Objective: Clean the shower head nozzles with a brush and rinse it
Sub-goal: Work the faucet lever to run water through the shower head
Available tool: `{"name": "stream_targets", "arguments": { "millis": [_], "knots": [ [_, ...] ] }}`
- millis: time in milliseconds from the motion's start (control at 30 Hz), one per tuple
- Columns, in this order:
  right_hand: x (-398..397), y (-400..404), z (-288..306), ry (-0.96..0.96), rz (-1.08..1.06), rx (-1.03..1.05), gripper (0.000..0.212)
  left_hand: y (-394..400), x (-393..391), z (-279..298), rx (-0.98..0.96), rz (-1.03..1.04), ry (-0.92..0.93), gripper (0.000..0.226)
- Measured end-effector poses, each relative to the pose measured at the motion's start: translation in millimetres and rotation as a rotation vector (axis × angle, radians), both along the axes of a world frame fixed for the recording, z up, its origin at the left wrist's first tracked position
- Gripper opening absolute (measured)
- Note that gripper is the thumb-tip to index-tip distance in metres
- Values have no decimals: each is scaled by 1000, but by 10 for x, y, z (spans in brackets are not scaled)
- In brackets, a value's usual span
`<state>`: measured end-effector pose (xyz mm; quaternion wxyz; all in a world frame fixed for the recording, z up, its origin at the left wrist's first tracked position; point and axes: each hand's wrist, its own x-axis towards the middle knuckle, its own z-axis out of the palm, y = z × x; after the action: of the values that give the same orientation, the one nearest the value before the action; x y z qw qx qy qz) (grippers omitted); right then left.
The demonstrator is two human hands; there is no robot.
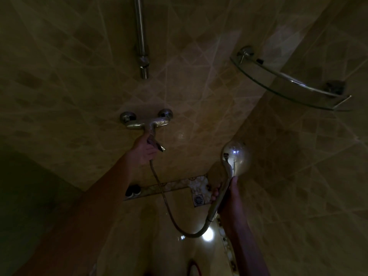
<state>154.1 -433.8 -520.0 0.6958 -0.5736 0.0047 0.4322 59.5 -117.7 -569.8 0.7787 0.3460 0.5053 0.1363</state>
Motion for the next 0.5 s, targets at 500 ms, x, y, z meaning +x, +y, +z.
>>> {"name": "stream_targets", "arguments": {
  "millis": [500],
  "knots": [
    [-14,-16,-41,-27,22,-9,61,-29,-8,7,-3,15,-10,81]
  ]
}}
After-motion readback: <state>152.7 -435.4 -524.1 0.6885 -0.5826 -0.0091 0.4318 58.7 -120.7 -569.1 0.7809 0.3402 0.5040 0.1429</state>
